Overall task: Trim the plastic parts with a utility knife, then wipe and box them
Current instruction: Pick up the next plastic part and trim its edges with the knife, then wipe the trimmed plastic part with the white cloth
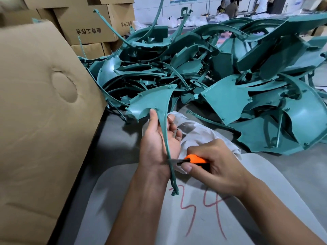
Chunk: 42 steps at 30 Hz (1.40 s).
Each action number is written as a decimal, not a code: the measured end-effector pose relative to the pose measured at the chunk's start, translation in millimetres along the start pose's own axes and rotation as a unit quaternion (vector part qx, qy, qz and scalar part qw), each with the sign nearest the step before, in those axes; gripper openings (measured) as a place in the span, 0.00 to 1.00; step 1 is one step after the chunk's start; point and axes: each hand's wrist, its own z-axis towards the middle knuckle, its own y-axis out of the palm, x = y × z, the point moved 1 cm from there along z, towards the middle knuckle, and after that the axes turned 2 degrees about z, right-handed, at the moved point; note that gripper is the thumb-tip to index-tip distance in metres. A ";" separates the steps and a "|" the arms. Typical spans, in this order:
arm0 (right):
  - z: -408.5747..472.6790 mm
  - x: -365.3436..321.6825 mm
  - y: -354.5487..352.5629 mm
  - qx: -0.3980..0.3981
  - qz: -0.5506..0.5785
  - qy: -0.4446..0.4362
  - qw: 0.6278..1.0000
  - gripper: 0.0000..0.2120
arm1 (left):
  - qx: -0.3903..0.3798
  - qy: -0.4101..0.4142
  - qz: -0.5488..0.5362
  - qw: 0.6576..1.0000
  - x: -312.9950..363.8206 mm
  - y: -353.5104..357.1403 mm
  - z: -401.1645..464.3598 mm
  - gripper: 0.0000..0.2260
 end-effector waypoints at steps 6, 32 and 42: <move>1.9 -9.2 -8.5 0.019 0.024 -0.011 0.999 0.29 | -0.042 0.025 -0.054 0.997 19.4 -11.4 8.7 0.29; 12.9 29.8 -10.5 -0.033 -0.248 0.218 0.943 0.07 | -0.054 0.090 0.103 0.989 27.6 -52.4 11.0 0.09; 1.2 9.7 -50.2 0.274 0.414 0.259 0.829 0.21 | 0.000 0.107 0.138 0.985 23.9 -54.5 11.6 0.16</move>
